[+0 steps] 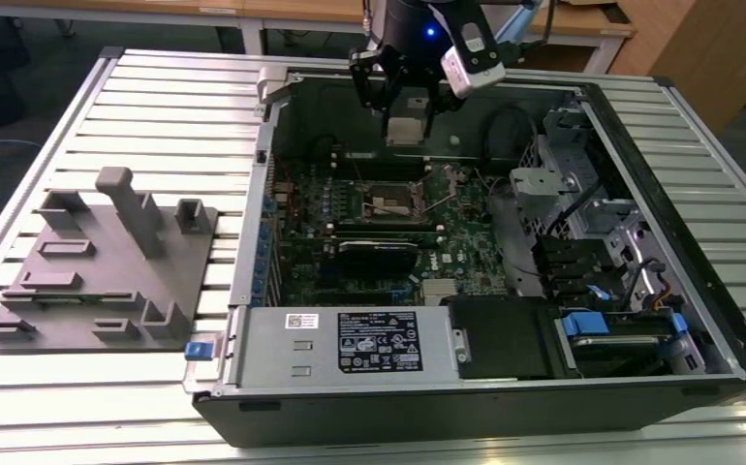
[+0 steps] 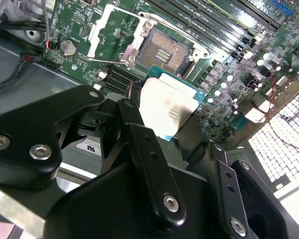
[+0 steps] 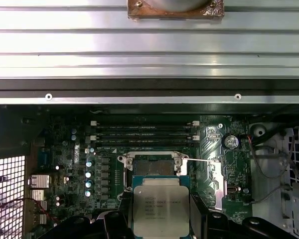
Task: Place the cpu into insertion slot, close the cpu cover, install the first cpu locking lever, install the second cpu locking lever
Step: 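Place the cpu into insertion slot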
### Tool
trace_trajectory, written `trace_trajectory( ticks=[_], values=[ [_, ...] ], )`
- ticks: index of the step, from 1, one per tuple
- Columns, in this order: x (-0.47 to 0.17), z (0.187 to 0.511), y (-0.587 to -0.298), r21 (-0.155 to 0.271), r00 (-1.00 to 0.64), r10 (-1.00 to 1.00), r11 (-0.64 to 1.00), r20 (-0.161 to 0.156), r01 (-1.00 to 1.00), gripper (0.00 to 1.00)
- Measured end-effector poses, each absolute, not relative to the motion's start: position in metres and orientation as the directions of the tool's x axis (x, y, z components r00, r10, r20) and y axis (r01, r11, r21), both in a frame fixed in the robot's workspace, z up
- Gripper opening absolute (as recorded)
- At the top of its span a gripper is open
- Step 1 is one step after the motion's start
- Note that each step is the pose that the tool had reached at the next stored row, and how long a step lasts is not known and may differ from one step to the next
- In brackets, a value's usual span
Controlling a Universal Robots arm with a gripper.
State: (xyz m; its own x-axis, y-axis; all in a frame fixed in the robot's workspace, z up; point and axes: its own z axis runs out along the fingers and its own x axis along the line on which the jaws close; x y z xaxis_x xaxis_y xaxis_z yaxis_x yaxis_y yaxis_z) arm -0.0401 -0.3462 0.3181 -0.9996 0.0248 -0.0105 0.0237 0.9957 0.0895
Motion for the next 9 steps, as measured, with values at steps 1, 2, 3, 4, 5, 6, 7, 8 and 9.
trace_trajectory(
  ticks=[1,2,3,4,5,6,7,8,9],
  values=[
    [-0.0401,0.3182,-0.3462,0.089,-1.000,0.025,0.996,-0.010,0.024,0.54],
    [-0.0401,0.3181,-0.3462,0.089,-1.000,0.025,0.996,-0.010,0.024,0.54],
    [-0.0401,0.3180,-0.3462,0.090,-1.000,0.025,0.996,-0.011,0.024,0.54],
    [-0.0401,0.3180,-0.3462,0.090,-1.000,0.025,0.996,-0.011,0.024,0.54],
    [-0.0401,0.3180,-0.3462,0.089,-1.000,0.025,0.996,-0.011,0.024,0.54],
    [-0.0401,0.3179,-0.3462,0.090,-1.000,0.025,0.996,-0.011,0.024,0.54],
    [-0.0400,0.3173,-0.3462,0.090,-1.000,0.025,0.996,-0.011,0.024,0.54],
    [-0.0401,0.3166,-0.3462,0.090,-1.000,0.025,0.996,-0.011,0.024,0.54],
    [-0.0401,0.3159,-0.3462,0.090,-1.000,0.025,0.996,-0.011,0.024,0.54]
  ],
)
